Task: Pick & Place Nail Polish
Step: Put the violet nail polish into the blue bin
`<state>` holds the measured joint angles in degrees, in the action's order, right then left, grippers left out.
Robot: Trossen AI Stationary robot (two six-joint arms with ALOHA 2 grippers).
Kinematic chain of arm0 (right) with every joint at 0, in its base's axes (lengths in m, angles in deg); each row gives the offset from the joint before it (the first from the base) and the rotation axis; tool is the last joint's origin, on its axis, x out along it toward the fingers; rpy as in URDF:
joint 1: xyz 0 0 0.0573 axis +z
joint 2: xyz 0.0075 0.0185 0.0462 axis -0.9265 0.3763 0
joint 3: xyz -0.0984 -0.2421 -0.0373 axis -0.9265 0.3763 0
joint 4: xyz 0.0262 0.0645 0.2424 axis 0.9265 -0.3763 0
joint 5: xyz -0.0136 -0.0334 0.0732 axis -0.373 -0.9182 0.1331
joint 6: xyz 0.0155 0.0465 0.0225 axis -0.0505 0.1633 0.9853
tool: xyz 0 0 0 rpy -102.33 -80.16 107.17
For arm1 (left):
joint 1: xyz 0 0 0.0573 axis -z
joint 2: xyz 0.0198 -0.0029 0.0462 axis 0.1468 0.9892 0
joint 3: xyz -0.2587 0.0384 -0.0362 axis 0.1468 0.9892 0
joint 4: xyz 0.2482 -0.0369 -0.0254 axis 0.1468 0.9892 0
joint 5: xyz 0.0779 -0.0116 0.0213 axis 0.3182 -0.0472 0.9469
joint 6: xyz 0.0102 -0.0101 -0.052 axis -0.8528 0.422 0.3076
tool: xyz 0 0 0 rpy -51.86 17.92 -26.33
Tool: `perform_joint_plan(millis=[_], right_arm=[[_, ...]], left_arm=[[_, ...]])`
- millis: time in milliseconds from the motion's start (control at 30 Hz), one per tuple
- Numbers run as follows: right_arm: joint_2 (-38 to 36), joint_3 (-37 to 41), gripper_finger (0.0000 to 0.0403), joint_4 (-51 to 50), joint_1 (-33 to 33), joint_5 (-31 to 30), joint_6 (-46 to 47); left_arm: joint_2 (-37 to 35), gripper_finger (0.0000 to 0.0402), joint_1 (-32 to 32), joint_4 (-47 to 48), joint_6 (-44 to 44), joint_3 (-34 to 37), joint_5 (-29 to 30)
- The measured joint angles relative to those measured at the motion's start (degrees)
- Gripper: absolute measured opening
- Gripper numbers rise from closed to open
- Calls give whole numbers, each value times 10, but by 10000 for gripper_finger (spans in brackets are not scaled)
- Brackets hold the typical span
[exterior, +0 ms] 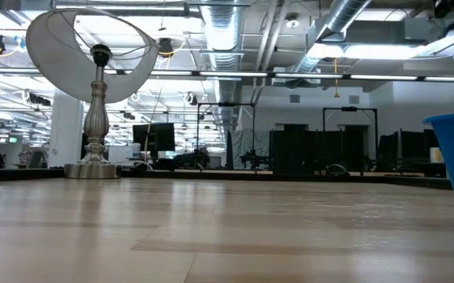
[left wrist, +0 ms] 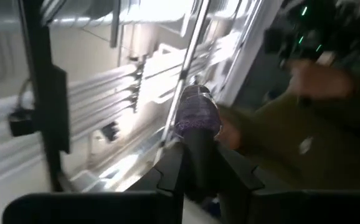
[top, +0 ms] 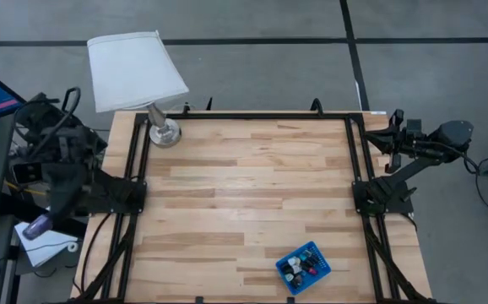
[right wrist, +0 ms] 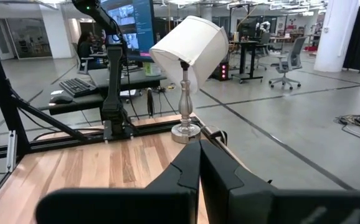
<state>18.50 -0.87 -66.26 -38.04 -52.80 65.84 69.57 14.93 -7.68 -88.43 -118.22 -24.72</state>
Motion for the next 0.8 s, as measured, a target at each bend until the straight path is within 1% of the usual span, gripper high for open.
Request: perform_joint_plan(millis=[100,200,267,300,333,367,433,500,567,667,800], right_arm=[[0,0,0,0,0,0,0],[0,0,0,0,0,0,0],[0,0,0,1,0,0,0],[0,0,0,2,0,0,0],[0,0,0,6,0,-2,0],[0,0,0,11,0,-11,0],[0,0,0,23,0,-37,-3],[1,0,0,38,0,-52,-30],[2,0,0,54,0,-59,-67],[14,0,2,92,0,-92,-112],[33,0,23,148,0,-145,-166]], left_arm=[[3,53,0,5,49,-1,-19],[5,53,0,39,52,0,-18],[5,53,0,48,52,0,-7],[4,53,0,48,52,0,12],[4,53,0,49,52,0,43],[4,53,-1,50,51,0,85],[5,53,-9,52,49,0,186],[12,53,-27,52,48,0,285],[23,53,-55,51,48,0,374],[46,53,-100,49,55,0,481],[82,53,-165,43,90,0,627]])
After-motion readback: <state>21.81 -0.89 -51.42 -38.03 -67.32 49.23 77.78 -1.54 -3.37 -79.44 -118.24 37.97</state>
